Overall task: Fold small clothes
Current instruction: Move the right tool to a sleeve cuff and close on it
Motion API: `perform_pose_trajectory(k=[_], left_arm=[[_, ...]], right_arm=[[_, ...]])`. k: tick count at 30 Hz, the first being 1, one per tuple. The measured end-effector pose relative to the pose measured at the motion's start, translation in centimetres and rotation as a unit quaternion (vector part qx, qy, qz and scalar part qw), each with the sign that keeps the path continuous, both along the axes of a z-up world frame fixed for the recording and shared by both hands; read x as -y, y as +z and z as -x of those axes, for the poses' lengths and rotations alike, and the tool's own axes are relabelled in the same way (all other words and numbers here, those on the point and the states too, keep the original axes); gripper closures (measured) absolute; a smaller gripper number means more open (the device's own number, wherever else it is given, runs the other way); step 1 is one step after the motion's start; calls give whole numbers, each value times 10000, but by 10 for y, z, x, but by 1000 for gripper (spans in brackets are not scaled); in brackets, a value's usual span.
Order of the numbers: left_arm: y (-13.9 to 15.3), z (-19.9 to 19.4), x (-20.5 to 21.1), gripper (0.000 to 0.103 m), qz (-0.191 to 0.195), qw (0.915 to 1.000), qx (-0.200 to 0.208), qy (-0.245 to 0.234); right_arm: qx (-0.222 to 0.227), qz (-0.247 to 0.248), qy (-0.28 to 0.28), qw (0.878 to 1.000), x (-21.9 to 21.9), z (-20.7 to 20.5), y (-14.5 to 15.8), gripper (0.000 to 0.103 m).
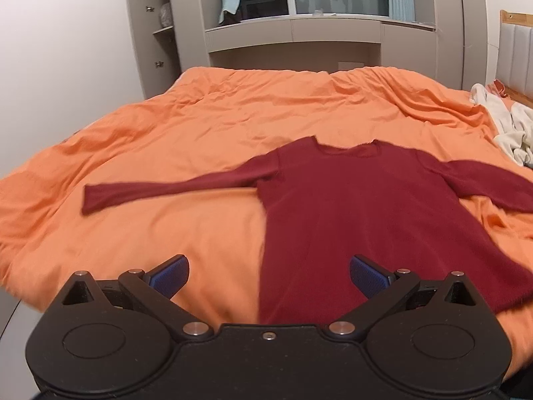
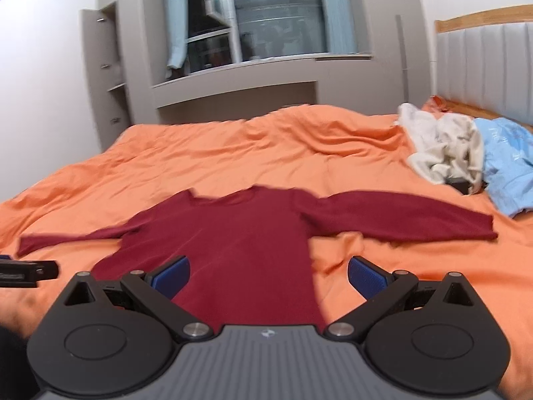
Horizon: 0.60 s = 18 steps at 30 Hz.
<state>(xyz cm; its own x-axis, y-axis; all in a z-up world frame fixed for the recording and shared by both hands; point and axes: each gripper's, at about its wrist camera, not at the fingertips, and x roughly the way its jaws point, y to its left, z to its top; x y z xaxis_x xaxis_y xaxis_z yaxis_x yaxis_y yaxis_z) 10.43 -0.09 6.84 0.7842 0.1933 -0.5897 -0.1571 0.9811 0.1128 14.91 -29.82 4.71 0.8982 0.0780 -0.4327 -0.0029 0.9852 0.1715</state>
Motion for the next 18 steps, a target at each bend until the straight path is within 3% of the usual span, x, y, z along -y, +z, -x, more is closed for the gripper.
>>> perform_pose_trajectory(k=[7,12,15,18], left_arm=[[3,-105,12,0,8,9975,427,-568],[-27,-192,27,0,128,9942,434,-973],[-55,-235,35,0,114,9939,187,-1083],[-82,-266,42,0,170,9936,-92,-1111]], right_arm=[[121,-941,-1227,9879,105,-88,-18,0],[-56,-1063,-2240,9688,185,-129,-54,0],[-183,-1174,-3022,9458,224,-143,-72,0],[-174,-1801,-3491,9194,261,-147,-96,0]])
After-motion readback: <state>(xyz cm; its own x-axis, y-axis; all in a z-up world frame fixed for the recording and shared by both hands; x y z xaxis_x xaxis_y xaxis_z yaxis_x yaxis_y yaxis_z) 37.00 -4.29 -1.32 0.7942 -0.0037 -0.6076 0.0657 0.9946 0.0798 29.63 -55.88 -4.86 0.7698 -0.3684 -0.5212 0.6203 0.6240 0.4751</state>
